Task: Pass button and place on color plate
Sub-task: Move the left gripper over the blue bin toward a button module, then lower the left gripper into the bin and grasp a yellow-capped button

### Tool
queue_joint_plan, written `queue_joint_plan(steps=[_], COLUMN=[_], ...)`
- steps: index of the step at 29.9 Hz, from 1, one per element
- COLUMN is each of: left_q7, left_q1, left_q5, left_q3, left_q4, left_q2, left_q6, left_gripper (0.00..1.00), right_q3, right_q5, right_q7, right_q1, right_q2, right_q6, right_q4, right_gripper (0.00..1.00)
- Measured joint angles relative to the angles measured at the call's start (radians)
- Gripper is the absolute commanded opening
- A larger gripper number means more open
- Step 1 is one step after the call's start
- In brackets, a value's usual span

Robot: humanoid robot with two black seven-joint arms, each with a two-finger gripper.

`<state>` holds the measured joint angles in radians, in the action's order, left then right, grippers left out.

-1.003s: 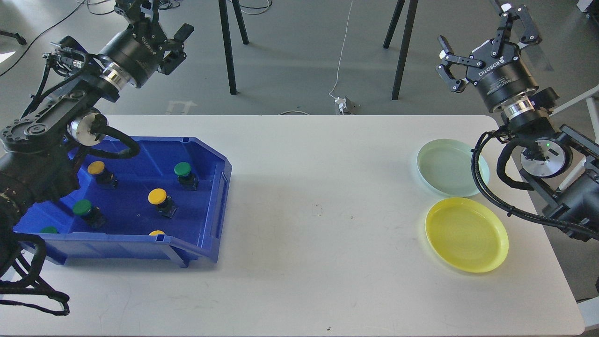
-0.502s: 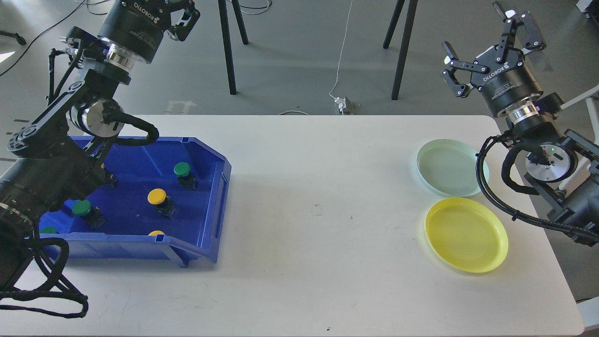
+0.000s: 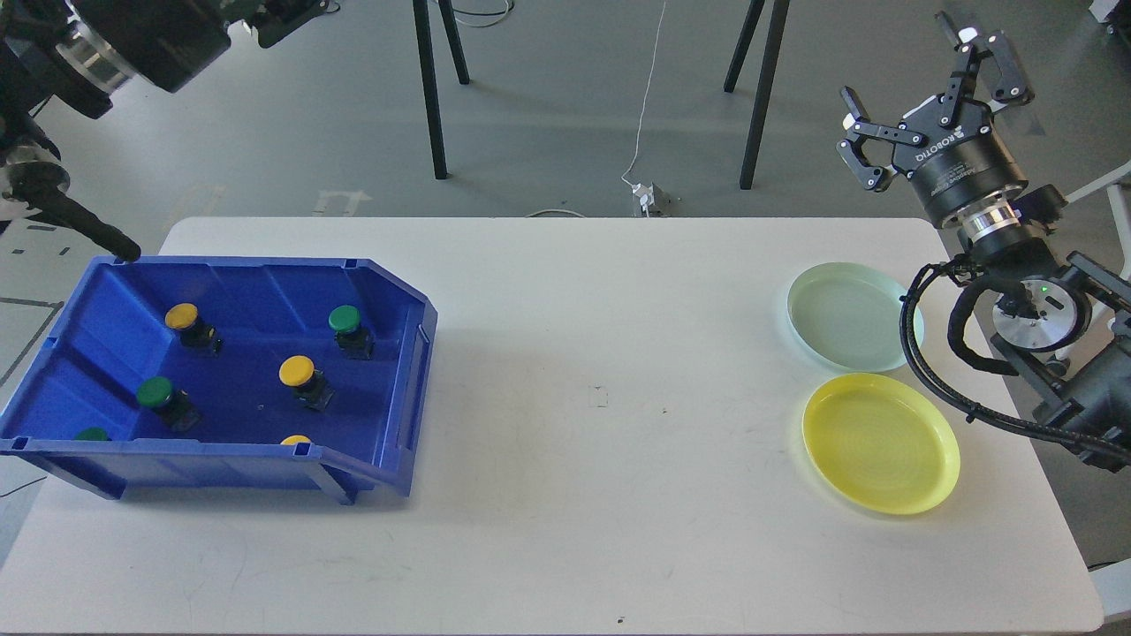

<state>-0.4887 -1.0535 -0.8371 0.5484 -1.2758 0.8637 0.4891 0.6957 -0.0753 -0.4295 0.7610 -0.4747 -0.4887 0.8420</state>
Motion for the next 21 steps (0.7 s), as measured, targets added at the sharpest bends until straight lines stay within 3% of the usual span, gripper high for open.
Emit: queue_joint_plan(steps=[9,15,21], left_q7=[0.000,0.000,0.000], left_q1=[-0.199,-0.194,-0.114], left_q5=[-0.630,-0.875,-0.946], left_q3=[-0.393,-0.546,-0.608], left_q4=[-0.101,-0.091,0.010], left_q2=[0.119,0.110,0.066], left_q6=[0.000,-0.001,-0.001], left_gripper=[0.99,0.98,0.98], right_q3=[0.016,0.016,0.016], right_q5=[0.000,0.000,0.000], right_q7=[0.000,0.000,0.000], right_q1=[-0.030,-0.037,-0.042], right_q2=[-0.008,-0.010,-0.006], right_q6=[0.000,0.000,0.000], right_q4=[-0.004,-0.006,-0.012], right_gripper=[0.99,0.99,0.99])
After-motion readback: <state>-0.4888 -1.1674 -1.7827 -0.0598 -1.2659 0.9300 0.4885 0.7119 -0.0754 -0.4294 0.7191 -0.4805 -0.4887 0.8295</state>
